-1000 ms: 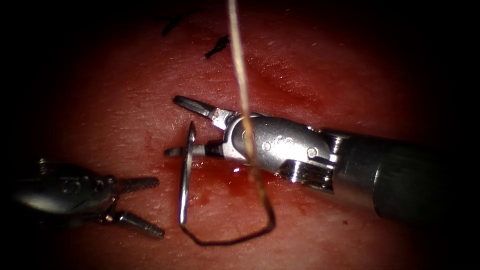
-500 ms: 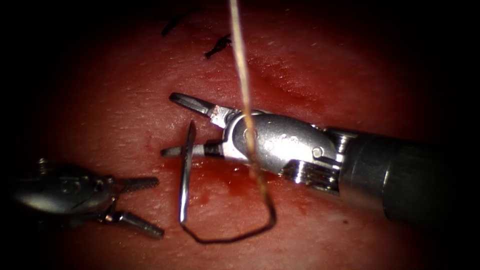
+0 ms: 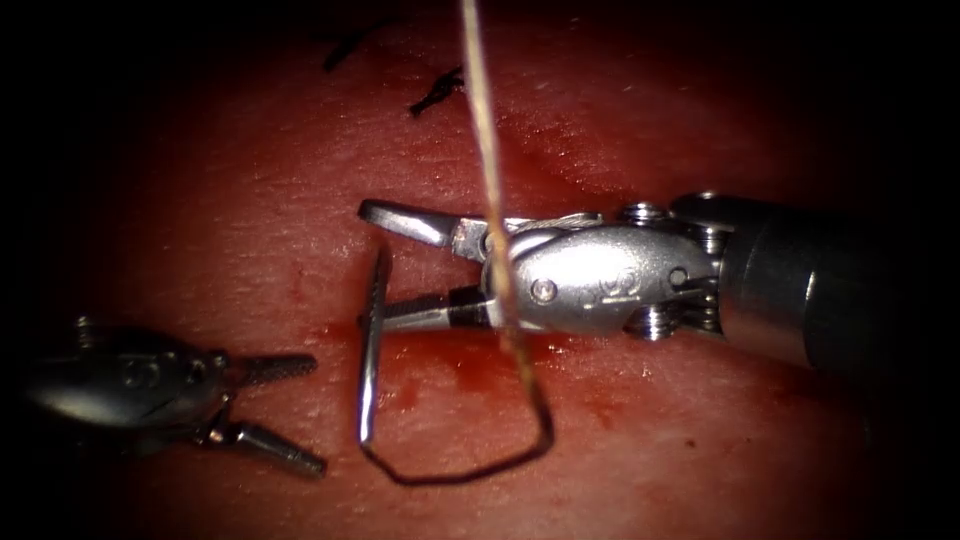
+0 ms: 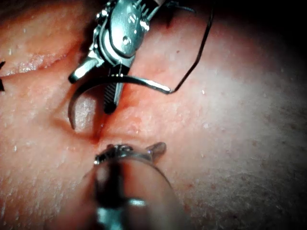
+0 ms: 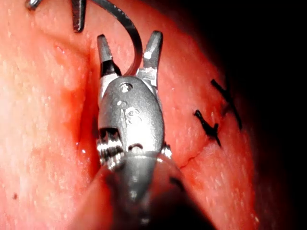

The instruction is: Wound Closure

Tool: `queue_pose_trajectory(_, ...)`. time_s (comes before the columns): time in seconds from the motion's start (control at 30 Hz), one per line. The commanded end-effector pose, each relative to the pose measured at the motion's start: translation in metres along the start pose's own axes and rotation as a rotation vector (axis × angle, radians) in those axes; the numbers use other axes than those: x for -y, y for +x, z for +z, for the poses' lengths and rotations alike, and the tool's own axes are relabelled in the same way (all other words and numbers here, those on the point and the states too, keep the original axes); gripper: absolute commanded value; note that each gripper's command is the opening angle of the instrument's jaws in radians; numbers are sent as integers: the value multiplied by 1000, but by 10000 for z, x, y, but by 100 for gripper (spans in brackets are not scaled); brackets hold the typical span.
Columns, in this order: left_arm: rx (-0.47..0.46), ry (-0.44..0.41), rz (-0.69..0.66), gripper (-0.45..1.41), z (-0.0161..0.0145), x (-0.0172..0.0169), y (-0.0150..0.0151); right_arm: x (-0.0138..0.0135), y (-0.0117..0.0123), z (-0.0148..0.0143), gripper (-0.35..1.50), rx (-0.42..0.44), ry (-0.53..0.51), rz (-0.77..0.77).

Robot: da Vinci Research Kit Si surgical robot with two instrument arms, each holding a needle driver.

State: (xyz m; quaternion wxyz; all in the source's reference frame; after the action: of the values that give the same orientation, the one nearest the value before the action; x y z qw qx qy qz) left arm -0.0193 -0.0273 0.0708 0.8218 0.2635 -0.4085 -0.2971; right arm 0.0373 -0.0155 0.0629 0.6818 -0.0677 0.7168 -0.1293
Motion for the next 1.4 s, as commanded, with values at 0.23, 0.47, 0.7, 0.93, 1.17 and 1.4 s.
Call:
queue_pose_trajectory(0.23, 0, 3, 1, 47, 8, -1, 0, 0, 10, 22, 120, -23, -8, -80)
queue_pose_trajectory(0.47, 0, 3, 2, 47, 8, -1, 1, -11, 25, 25, 103, -25, -20, -94)
queue_pose_trajectory(0.7, 0, 3, 2, 47, 8, -1, 1, -14, 30, 23, 79, -26, -22, -95)
queue_pose_trajectory(0.93, 0, 3, 2, 47, 8, -1, 1, -8, 27, 25, -35, -1, 28, -100)
queue_pose_trajectory(1.17, 0, 3, 2, 47, 8, 0, 1, -4, 13, 20, -35, -1, 37, -110)
queue_pose_trajectory(1.4, 0, 5, 2, 47, 7, 0, 1, 9, 6, 20, -35, -2, 45, -130)
